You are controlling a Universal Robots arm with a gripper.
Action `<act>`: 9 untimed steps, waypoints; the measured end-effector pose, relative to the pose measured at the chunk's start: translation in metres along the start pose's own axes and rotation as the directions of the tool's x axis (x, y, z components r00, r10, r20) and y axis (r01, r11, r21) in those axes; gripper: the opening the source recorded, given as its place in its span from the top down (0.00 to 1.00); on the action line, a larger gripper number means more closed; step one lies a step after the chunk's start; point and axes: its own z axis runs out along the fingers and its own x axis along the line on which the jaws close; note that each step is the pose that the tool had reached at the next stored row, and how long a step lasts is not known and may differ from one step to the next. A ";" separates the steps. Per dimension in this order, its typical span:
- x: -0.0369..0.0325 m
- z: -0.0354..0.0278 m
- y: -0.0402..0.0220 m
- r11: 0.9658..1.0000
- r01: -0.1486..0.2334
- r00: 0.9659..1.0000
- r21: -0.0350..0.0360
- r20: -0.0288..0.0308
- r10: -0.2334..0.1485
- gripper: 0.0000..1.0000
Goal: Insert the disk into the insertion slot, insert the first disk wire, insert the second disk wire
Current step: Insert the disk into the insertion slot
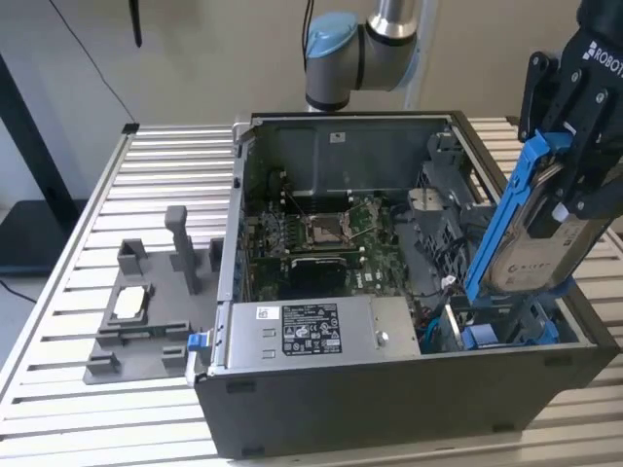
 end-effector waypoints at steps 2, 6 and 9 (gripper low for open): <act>0.0000 0.0037 -0.0002 1.000 0.001 1.000 -0.001 0.000 -0.001 0.67; 0.0001 0.0110 -0.0005 1.000 0.005 1.000 -0.002 0.000 -0.005 0.67; 0.0001 0.0164 -0.0008 1.000 0.007 1.000 -0.002 0.000 -0.007 0.67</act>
